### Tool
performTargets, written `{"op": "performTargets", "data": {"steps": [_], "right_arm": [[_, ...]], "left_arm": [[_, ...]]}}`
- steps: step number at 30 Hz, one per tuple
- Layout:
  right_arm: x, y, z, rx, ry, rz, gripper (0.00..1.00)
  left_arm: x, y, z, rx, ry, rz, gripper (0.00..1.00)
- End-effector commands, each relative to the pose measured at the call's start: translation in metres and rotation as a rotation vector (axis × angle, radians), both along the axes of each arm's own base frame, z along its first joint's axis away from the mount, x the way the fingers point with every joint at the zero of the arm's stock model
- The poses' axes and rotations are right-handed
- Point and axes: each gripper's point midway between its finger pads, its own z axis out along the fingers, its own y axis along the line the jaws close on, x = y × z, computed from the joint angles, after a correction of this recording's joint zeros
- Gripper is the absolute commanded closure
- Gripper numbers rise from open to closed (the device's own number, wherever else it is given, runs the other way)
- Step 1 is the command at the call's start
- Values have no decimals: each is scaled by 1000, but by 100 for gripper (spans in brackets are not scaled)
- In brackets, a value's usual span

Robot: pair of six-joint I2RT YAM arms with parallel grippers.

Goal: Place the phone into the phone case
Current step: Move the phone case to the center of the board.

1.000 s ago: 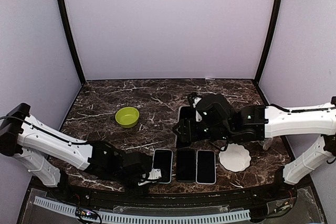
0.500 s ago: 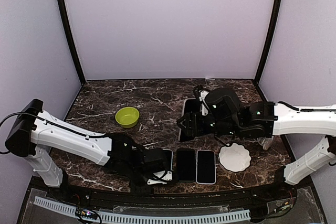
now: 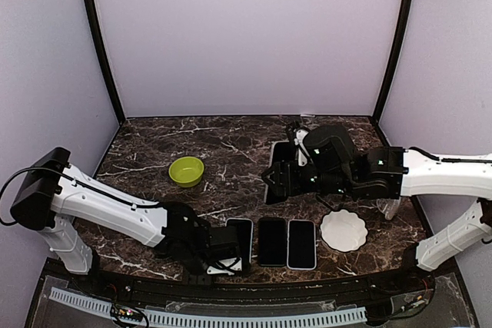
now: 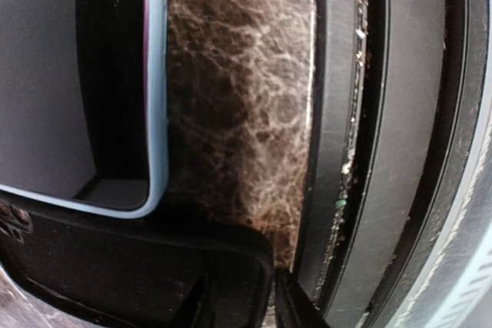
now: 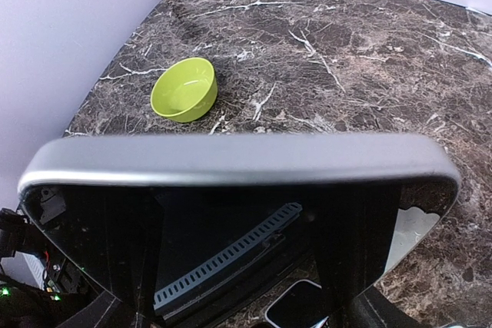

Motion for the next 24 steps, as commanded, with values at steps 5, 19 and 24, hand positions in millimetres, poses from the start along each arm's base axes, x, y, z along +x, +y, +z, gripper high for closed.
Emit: {"op": "performTargets", "data": {"steps": [5,19,24], "right_arm": [[4,7,16,64,-23,5,100],[5,15,17,59,-15,22,100],[5,15,17,67,-15,23,100]], "left_arm": [[14,7,-6,9,-101,-88,83],[48,3,-4,-20,-154,-49,100],[33,-16,-5,-114,-87,-149,100]]}}
